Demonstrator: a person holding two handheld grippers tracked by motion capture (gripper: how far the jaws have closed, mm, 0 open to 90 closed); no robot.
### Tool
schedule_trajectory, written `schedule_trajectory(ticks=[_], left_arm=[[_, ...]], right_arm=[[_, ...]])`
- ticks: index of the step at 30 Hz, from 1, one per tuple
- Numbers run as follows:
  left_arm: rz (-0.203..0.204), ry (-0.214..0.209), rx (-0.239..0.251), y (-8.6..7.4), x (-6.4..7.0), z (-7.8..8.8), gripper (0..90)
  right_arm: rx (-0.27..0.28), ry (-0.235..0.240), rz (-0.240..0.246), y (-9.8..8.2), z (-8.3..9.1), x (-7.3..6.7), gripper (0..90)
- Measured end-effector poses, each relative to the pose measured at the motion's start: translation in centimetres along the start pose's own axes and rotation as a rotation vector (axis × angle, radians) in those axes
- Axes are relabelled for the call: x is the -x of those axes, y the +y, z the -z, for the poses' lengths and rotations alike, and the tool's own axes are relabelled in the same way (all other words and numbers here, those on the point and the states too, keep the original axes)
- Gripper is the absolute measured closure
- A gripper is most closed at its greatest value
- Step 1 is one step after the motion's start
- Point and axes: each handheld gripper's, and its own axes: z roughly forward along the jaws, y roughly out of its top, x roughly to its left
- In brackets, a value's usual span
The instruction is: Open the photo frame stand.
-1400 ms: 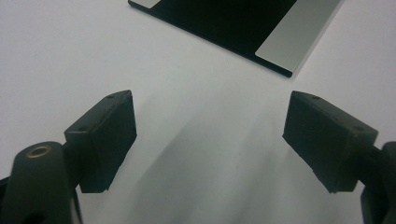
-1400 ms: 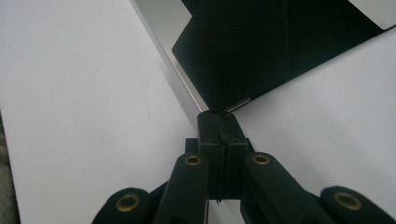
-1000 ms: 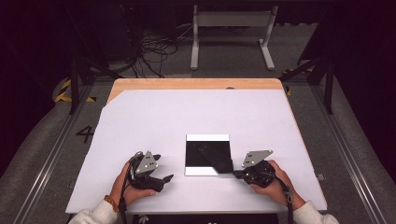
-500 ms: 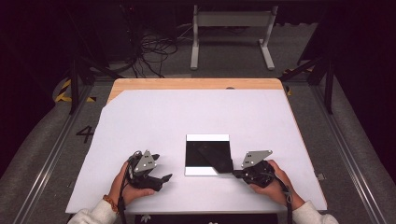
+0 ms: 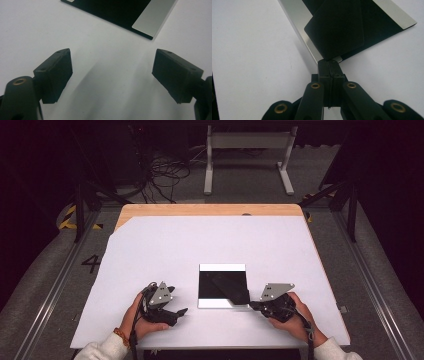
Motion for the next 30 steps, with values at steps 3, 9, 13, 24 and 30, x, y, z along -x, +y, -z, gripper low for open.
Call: schedule_trajectory(ticks=[3,9,13,24,30], left_arm=[[-0.01,0.006,-0.007,0.0,0.0,0.0,17.2],[0.001,0.008,-0.004,-0.1,0.0,0.0,17.6],[-0.001,0.01,-0.003,0.0,0.0,0.0,17.6],[-0.007,0.011,-0.007,0.1,0.1,0.0,17.8],[-0.002,0.007,-0.007,0.1,0.1,-0.1,18.1]], right_arm=[[0.018,0.0,0.004,0.1,0.2,0.0,90.0],[0.042,-0.003,0.001,0.2,0.5,0.1,90.0],[0.077,-0.001,-0.007,0.4,0.8,0.1,90.0],[0.137,-0.024,-0.016,1.1,1.2,0.1,90.0],[0.175,-0.041,-0.016,1.6,1.4,0.0,90.0]])
